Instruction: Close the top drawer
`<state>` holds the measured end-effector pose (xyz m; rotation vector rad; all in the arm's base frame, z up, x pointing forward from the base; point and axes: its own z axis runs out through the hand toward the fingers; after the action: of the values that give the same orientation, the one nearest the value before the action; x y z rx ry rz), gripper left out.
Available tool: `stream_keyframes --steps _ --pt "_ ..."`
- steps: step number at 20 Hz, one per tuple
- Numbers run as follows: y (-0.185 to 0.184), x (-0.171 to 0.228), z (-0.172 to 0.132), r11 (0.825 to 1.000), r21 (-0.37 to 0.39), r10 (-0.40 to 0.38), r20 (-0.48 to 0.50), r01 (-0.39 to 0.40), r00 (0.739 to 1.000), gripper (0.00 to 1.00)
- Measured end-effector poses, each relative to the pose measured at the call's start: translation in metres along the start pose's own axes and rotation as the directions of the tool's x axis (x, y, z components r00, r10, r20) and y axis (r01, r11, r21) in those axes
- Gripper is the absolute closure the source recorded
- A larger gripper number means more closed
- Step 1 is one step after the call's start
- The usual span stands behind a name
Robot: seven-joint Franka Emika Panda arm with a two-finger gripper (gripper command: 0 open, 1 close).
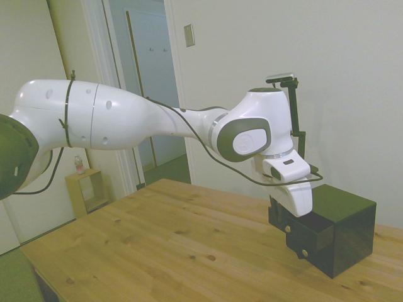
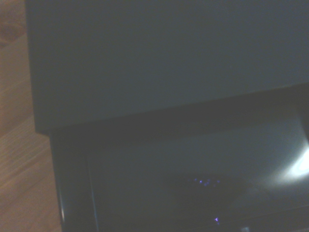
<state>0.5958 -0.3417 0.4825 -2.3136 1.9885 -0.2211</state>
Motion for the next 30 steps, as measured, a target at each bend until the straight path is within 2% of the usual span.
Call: stream_keyframes --steps 23,27,30 --pt "-0.055 0.032 0.003 0.999 -0.032 -0.029 -0.007 0.029 1.0 1.0" --pt "-0.06 0.026 0.005 0.999 -0.03 -0.04 -0.005 0.04 0.999 1.0" --pt "-0.072 0.001 0.016 0.997 -0.02 -0.071 0.008 0.071 0.997 1.0"
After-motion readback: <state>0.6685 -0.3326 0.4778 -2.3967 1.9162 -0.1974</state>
